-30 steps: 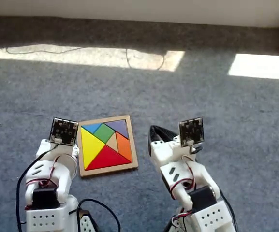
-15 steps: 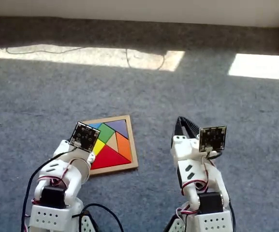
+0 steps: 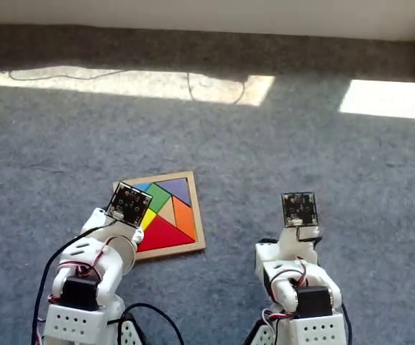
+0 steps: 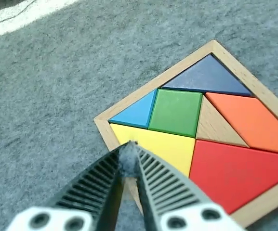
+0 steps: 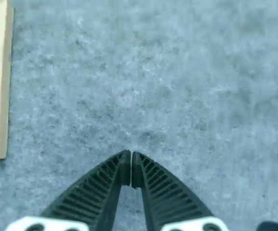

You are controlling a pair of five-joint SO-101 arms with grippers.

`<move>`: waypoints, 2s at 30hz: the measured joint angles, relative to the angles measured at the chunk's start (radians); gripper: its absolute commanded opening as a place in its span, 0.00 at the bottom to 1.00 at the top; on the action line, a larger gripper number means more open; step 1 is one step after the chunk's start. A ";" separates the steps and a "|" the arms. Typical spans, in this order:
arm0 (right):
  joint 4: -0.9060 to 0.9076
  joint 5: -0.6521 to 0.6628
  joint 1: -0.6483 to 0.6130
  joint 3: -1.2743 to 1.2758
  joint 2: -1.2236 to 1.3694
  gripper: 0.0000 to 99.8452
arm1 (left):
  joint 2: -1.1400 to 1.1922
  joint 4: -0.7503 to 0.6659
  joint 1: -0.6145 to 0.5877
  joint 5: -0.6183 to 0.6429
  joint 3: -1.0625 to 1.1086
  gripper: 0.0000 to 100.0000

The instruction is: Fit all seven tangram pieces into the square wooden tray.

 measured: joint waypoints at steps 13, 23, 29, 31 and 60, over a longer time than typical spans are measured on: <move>0.020 0.000 0.000 0.000 0.000 0.02 | 0.000 0.037 0.000 0.000 0.000 0.01; 0.020 0.000 0.000 0.000 0.000 0.02 | 0.000 0.069 0.000 0.000 0.000 0.01; 0.020 0.000 0.000 0.000 0.000 0.02 | 0.000 0.318 0.000 0.000 0.000 0.01; 0.020 0.000 0.000 0.000 0.000 0.02 | 0.000 0.338 0.000 0.000 0.000 0.01; 0.020 0.000 0.000 0.000 0.000 0.02 | 0.000 0.348 0.000 0.002 0.000 0.01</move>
